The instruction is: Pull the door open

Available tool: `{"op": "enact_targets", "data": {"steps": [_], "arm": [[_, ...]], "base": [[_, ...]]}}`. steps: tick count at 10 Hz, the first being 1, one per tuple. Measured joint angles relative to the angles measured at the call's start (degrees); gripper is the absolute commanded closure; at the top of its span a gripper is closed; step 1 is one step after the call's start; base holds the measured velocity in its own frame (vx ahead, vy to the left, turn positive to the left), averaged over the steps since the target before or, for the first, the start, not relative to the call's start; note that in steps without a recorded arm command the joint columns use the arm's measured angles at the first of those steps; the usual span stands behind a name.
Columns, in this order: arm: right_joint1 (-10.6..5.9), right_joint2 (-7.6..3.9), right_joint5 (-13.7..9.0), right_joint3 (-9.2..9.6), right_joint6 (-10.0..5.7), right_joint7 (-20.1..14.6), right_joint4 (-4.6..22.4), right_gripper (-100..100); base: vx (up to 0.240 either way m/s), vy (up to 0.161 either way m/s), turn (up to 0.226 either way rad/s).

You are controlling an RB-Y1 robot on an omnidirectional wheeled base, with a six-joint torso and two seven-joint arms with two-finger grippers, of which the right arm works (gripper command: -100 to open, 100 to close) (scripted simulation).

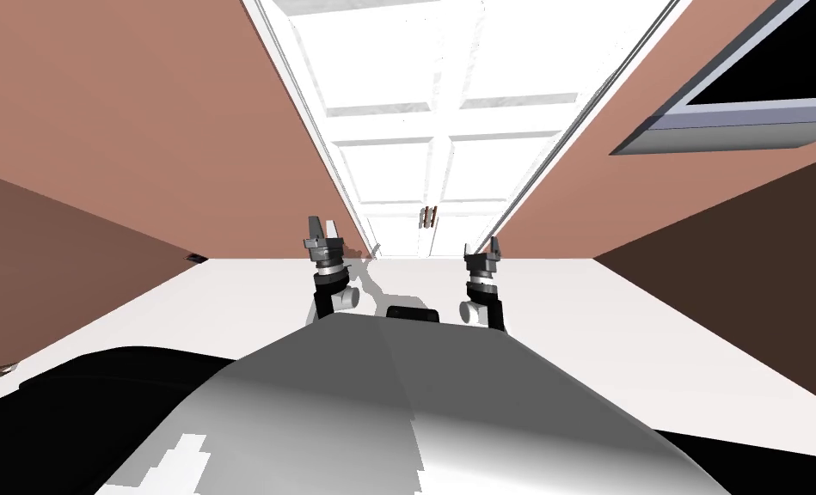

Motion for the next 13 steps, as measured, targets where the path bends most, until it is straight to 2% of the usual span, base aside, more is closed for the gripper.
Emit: {"op": "enact_targets", "data": {"steps": [7,11,13], "arm": [[-3.87,-2.17,-4.4,1.07,-2.17,-9.3,10.0,-100],[-6.13,-3.21,-7.1,2.23,-4.3,-15.2,16.7,-100],[-7.39,-4.08,-8.6,2.59,-5.28,-18.5,20.2,-100]], "base": [[0.1,-0.01,0.055],[0.094,-0.002,0.059],[0.101,-0.008,0.066]]}}
